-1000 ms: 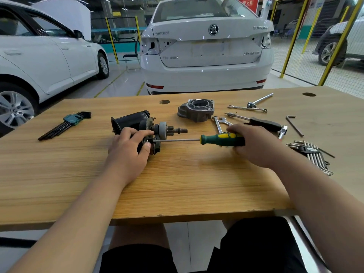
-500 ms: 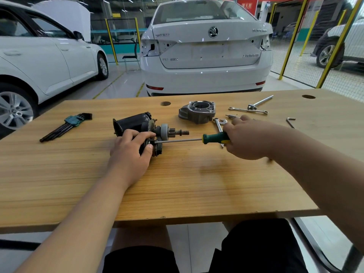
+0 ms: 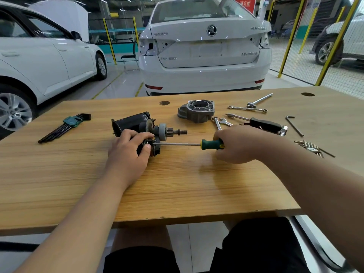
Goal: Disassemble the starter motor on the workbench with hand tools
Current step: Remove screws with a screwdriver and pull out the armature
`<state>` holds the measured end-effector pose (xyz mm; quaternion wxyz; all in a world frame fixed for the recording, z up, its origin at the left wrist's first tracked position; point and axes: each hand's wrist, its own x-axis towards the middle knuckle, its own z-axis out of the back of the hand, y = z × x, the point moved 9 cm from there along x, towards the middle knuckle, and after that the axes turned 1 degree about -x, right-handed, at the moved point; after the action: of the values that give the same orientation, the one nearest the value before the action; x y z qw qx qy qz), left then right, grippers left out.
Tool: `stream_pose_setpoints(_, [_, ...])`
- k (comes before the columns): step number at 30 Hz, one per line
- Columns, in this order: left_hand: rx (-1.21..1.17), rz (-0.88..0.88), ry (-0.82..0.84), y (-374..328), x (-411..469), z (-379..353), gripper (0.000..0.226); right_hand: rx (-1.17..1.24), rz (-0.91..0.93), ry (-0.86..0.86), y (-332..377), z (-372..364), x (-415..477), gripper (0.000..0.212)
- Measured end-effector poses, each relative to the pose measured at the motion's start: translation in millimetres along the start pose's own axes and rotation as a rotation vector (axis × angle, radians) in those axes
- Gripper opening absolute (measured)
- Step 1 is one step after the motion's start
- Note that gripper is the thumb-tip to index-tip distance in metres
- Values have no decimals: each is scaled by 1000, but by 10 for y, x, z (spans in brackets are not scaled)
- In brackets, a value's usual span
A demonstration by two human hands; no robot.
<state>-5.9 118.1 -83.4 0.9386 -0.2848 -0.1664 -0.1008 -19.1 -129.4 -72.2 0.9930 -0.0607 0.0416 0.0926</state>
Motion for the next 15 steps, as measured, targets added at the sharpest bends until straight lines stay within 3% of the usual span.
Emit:
stream_pose_setpoints(3, [0, -3, -4, -4, 4, 1, 30, -56, 22, 28, 62, 41, -15, 27])
stream_pose_setpoints(7, [-2, 1, -9, 6, 4, 1, 29, -165, 38, -87, 113, 180, 43, 16])
stream_pose_setpoints(11, [0, -5, -4, -3, 9, 1, 29, -196, 16, -241, 90, 284, 81, 26])
stream_pose_setpoints(15, [1, -3, -4, -3, 10, 1, 30, -137, 58, -221, 111, 222, 49, 47])
